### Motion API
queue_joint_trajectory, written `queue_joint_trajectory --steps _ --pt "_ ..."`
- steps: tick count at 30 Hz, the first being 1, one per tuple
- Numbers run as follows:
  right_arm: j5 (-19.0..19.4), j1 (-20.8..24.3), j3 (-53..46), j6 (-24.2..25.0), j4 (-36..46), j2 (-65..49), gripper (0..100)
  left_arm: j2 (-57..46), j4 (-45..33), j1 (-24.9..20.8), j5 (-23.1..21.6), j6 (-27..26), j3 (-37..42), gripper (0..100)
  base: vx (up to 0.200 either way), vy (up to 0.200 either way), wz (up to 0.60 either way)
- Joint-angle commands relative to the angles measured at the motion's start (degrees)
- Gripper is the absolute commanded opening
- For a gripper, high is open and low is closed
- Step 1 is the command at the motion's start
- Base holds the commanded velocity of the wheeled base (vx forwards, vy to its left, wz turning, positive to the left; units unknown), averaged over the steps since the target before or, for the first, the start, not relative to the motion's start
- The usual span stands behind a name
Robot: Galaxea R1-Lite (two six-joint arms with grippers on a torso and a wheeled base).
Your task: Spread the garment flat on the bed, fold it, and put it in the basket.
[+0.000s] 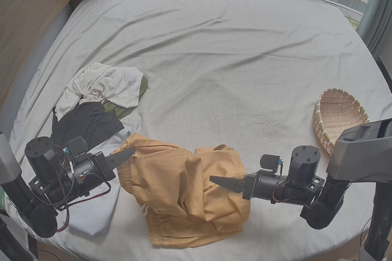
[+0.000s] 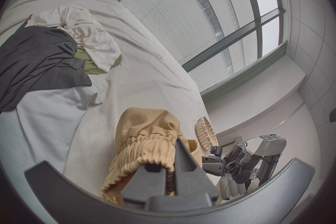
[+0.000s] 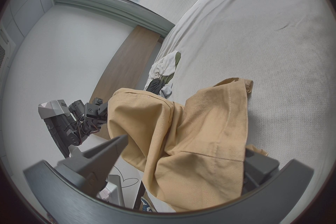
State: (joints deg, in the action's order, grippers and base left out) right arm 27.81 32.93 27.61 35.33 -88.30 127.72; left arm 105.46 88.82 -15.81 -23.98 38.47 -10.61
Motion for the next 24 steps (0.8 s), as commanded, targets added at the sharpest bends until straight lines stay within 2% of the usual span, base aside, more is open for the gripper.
queue_joint_trajectory --steps 1,8,14,20,24 --pt "0.5 -0.1 0.1 0.0 0.0 0.5 0 0.0 0.0 0.0 0.0 0.0 0.0 0 0.000 0.000 0.00" --pt "0.6 -0.4 -0.4 0.4 -0.1 0.0 0 -0.3 0.2 -0.2 -0.1 0.1 -0.5 0 0.000 0.000 0.00" --pt "0.8 -0.5 -2.2 2.1 -0.2 -4.3 0 -4.9 0.2 -3.3 -0.1 0.3 -2.2 0 0.000 0.000 0.00" --pt "1.0 -4.3 -6.0 2.3 -0.1 -15.1 0 -7.1 0.3 -5.5 -0.6 0.1 -4.3 0 0.000 0.000 0.00" --pt "1.8 -5.9 -6.8 3.7 0.1 -21.2 0 -7.5 0.2 -6.2 -0.8 -2.3 -5.9 0 0.000 0.000 0.00"
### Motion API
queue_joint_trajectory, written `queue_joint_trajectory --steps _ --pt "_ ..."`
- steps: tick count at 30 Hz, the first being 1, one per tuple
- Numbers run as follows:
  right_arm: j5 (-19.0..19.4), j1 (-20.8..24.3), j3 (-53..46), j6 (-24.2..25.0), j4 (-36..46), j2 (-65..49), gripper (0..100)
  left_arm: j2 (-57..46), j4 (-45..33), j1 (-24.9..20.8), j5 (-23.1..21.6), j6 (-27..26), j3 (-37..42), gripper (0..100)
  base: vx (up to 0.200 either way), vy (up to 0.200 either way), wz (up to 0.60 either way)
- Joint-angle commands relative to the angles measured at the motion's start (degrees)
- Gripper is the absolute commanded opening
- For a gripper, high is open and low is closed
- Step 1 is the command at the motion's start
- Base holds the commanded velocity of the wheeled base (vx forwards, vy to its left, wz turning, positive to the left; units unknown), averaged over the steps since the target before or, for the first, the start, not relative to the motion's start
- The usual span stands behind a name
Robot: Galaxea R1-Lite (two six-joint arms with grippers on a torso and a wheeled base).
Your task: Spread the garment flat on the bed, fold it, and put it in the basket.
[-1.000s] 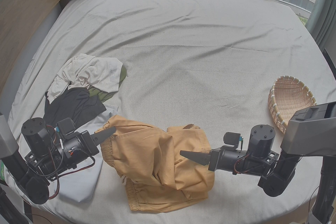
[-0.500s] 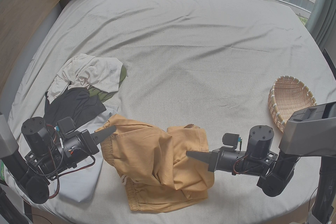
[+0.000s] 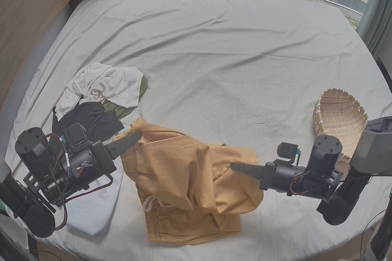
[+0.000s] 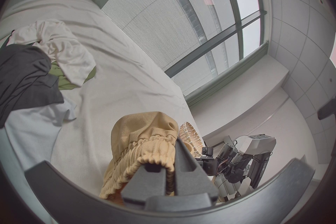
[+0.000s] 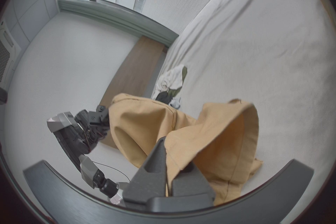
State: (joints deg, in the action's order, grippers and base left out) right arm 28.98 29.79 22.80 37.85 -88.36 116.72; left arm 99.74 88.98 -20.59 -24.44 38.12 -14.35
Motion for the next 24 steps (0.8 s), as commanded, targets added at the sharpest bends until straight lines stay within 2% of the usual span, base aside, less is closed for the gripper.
queue_joint_trajectory --steps 1,8,12,15,24 --pt "0.7 -2.8 -2.2 1.8 0.1 -11.6 0 -1.5 0.1 -1.4 -0.5 -2.6 -2.6 0 0.000 0.000 0.00" --pt "0.7 -3.3 -2.5 3.0 0.1 -15.6 0 -1.2 0.0 -1.6 -3.9 -4.5 -2.5 0 0.000 0.000 0.00" --pt "1.1 -5.9 -1.9 3.0 0.1 -17.5 0 -0.9 0.0 -1.3 -7.1 -4.5 -3.6 0 0.000 0.000 0.00" --pt "3.8 -8.3 -2.1 3.1 0.1 -18.7 0 0.9 0.1 -0.9 -9.3 -5.5 -4.5 0 0.000 0.000 0.00" --pt "8.0 -13.9 -2.0 3.1 0.1 -19.7 0 3.5 0.1 2.0 -9.3 -9.6 -3.8 0 0.000 0.000 0.00"
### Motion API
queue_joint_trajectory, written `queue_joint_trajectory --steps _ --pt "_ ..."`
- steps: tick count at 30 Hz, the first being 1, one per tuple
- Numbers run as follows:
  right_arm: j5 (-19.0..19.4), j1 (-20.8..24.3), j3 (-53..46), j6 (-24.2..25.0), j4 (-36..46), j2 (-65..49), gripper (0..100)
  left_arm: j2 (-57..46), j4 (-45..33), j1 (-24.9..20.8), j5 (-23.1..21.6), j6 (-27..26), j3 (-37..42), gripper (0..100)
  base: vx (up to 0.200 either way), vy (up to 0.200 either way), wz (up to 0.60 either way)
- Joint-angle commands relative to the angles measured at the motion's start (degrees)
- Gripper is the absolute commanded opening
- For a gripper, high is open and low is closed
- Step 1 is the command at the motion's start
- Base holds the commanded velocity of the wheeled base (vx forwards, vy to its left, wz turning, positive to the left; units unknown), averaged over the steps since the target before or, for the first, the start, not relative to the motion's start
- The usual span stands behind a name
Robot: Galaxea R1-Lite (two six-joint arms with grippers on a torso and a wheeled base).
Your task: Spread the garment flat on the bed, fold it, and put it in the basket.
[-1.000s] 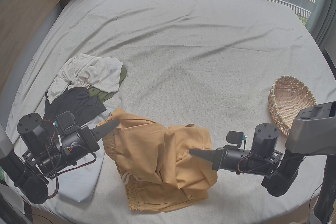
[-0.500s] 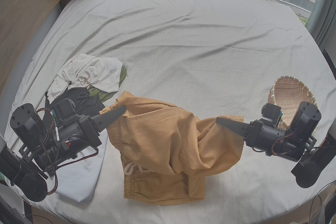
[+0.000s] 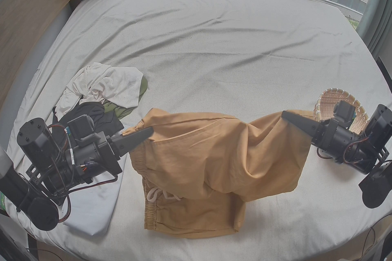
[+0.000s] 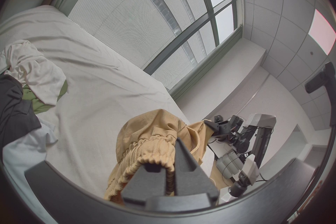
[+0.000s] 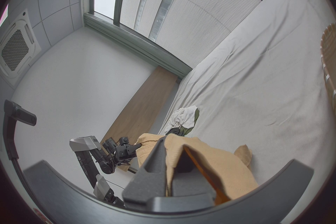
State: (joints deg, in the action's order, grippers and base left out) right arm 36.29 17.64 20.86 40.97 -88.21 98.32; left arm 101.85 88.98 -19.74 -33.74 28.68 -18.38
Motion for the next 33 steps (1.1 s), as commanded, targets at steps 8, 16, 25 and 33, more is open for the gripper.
queue_joint_trajectory --steps 8,16,25,33 --pt "3.0 -5.3 0.1 1.3 0.0 -4.4 0 1.2 0.1 2.7 0.0 -0.2 0.5 0 0.000 0.000 0.00" --pt "3.1 -7.2 0.3 1.6 0.1 -5.2 0 0.9 0.1 3.7 0.1 -0.1 0.7 0 0.000 0.000 0.00" --pt "3.1 -8.2 0.2 1.5 0.1 -4.8 0 0.8 0.1 5.7 0.1 0.1 0.0 0 0.000 0.000 0.00" --pt "3.1 -8.3 0.2 1.5 0.0 -3.6 0 0.9 0.1 6.5 0.0 0.1 -0.4 0 0.000 0.000 0.00"
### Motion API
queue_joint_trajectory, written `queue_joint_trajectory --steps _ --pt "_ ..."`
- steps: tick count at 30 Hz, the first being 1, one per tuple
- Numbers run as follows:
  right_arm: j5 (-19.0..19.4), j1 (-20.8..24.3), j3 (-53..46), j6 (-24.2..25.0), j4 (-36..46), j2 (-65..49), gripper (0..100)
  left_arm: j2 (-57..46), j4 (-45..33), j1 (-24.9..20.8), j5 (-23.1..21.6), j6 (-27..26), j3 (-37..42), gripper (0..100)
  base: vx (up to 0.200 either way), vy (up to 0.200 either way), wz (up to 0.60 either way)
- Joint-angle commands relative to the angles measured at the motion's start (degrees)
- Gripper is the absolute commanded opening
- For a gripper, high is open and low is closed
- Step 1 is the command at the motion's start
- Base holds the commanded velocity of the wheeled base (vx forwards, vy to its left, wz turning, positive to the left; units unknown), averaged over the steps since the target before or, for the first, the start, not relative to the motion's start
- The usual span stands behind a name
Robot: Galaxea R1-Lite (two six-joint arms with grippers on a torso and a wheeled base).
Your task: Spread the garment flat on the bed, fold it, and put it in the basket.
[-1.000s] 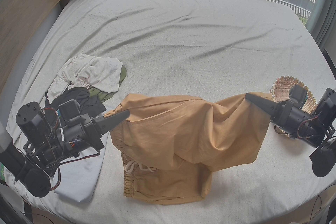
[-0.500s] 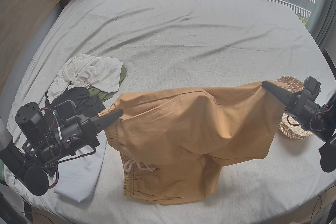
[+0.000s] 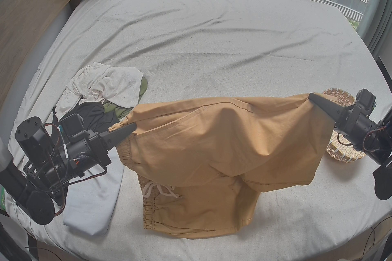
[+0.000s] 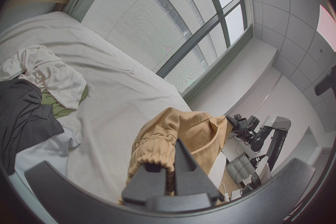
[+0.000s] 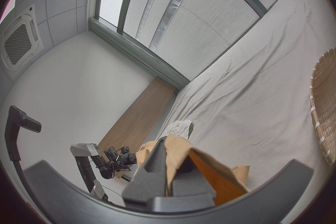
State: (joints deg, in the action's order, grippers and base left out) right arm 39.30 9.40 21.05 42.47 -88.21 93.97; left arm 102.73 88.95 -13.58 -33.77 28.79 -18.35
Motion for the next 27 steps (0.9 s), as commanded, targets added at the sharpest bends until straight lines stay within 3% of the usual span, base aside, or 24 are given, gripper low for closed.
queue_joint_trajectory --steps 1,11,17,27 --pt "0.1 -0.1 0.0 0.0 0.0 0.8 0 -0.1 0.1 0.4 0.0 0.1 -0.6 0 0.000 0.000 0.00" --pt "0.2 -1.7 0.0 0.0 0.0 1.0 0 -0.7 0.2 1.1 0.0 0.1 -1.5 0 0.000 0.000 0.00" --pt "2.6 -4.4 0.4 0.1 0.0 0.9 0 -2.2 0.1 2.4 0.0 1.0 -2.4 0 0.000 0.000 0.00" --pt "2.6 -4.5 1.7 0.2 0.0 0.4 0 -4.3 0.1 2.9 -0.1 2.8 -3.0 0 0.000 0.000 0.00"
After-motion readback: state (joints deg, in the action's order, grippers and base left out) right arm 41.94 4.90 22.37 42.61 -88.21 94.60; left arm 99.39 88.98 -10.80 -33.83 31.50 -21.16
